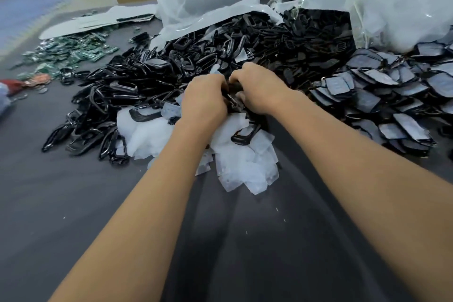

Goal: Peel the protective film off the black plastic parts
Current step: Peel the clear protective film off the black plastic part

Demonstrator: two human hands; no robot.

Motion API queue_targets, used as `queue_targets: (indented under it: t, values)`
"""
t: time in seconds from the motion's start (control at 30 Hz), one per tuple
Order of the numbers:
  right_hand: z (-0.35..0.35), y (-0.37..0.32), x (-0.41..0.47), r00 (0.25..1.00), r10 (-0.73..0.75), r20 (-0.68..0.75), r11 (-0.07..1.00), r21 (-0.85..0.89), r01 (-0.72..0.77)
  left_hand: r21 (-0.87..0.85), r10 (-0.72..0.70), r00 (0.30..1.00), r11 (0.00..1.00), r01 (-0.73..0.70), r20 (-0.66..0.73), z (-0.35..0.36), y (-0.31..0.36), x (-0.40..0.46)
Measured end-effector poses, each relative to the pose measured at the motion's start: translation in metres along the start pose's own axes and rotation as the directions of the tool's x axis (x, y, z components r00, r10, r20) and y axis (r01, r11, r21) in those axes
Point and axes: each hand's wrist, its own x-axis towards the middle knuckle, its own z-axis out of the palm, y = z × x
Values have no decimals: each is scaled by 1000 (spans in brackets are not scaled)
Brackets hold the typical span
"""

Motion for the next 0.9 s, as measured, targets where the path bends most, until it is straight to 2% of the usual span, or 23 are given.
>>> queue_targets:
  t: [0.1,0.2,0.33,0.37,0.4,0.47,0.5,0.53,0.57,0.73,0.8,0.9]
  values:
    - [7,0,9,997,36,-66,999,24,-34,-109,-71,995,992,64,-66,-6,-8,-2]
    - [6,2,8,991,66,-113,994,94,-56,-305,-111,986,950,67,-128,-11,-17,-2]
    - [1,6,-1,951,186,-248,934,344,-93,-473,-158,966,880,45,-203,-20,-23,-6]
    - [2,5,-4,935,244,-257,876,472,-99,-516,-182,963,855,55,-198,-22,-25,-7]
    - [4,2,-9,924,308,-224,760,643,-98,-556,-203,960,828,63,-193,-23,-26,-9]
    - [9,-7,-20,929,363,-71,374,924,-75,-662,-252,952,745,77,-173,-25,-29,-17]
    - [13,-11,-26,943,333,-11,198,978,-59,-716,-279,948,692,89,-152,-24,-31,-22]
    - [16,-14,-32,958,286,16,89,995,-43,-758,-308,943,643,110,-124,-22,-33,-28]
    - [20,-16,-36,970,243,17,34,999,-27,-790,-335,938,597,140,-87,-20,-35,-34]
    - [26,-15,-42,983,177,-40,-29,999,46,-906,-390,914,340,253,110,-20,-35,-45]
    - [27,-16,-42,983,177,-45,-26,998,51,-934,-358,925,270,234,128,-23,-34,-43]
    - [27,-16,-42,982,181,-49,-8,999,52,-963,-294,953,224,147,77,-20,-31,-40]
